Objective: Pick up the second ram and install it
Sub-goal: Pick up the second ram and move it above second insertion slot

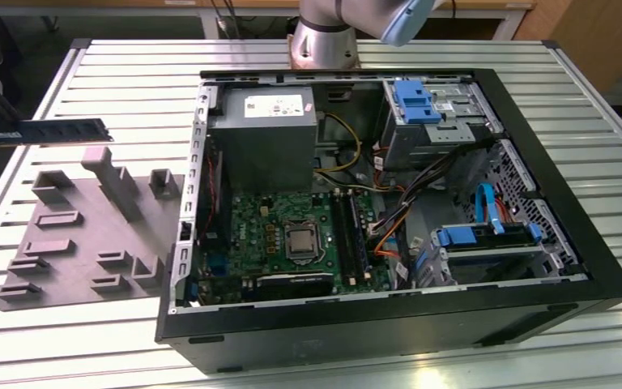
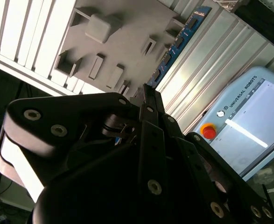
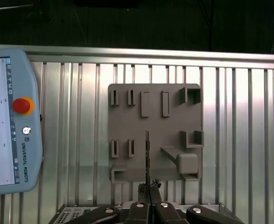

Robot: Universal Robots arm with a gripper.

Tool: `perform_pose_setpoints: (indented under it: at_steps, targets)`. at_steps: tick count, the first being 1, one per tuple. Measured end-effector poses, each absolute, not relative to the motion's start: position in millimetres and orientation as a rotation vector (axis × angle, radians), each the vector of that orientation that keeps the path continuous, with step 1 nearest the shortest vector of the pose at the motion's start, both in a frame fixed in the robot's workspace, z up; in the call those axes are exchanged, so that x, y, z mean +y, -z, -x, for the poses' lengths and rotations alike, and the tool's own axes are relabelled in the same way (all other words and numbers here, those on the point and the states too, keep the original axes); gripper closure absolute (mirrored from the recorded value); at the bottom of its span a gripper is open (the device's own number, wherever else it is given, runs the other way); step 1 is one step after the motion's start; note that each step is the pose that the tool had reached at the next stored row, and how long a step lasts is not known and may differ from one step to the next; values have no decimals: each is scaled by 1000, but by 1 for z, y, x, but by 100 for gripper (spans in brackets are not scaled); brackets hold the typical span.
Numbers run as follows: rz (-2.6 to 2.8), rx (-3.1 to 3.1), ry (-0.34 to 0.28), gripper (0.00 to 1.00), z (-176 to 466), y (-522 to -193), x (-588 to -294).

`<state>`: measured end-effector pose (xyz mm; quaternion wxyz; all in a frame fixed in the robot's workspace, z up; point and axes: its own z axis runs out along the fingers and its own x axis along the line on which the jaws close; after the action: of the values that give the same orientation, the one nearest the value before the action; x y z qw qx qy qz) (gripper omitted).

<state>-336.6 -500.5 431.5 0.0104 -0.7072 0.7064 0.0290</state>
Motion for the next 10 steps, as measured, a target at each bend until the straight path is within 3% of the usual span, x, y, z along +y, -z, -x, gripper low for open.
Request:
perform_pose_setpoints:
  at_steps: [10]
  targets:
    - [2207,2205,-91,89,323,-432,-500]
